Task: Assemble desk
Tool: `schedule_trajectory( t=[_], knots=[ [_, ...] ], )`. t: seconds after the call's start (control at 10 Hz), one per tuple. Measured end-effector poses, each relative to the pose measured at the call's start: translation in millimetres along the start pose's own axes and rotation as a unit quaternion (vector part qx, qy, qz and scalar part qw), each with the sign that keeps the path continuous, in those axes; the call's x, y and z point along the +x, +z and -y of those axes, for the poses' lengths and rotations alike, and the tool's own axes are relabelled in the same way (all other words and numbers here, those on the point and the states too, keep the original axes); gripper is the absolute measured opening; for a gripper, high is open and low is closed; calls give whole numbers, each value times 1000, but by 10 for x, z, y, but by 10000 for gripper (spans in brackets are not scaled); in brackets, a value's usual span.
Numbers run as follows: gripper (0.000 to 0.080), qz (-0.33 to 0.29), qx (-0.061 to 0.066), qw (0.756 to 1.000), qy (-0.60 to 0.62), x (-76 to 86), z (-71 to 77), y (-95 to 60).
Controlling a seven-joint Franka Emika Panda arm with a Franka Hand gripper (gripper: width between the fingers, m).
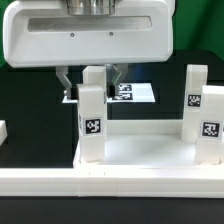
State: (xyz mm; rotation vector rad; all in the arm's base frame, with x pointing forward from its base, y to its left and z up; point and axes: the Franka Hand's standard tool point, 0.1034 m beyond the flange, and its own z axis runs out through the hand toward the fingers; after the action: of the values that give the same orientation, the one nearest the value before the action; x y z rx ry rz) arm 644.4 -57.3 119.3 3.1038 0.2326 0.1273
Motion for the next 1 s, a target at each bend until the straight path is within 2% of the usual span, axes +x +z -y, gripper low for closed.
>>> schedule_trajectory(
  t=[0.1, 0.5, 0.7, 1.0],
  knots=[
    [288, 0, 0, 1000, 4, -1, -1, 1],
    [289, 0, 0, 997, 77, -2, -5, 4],
    [289, 0, 2, 981, 196, -5, -15, 10],
    [290, 1, 1, 930, 367, -4, -20, 16]
  ],
)
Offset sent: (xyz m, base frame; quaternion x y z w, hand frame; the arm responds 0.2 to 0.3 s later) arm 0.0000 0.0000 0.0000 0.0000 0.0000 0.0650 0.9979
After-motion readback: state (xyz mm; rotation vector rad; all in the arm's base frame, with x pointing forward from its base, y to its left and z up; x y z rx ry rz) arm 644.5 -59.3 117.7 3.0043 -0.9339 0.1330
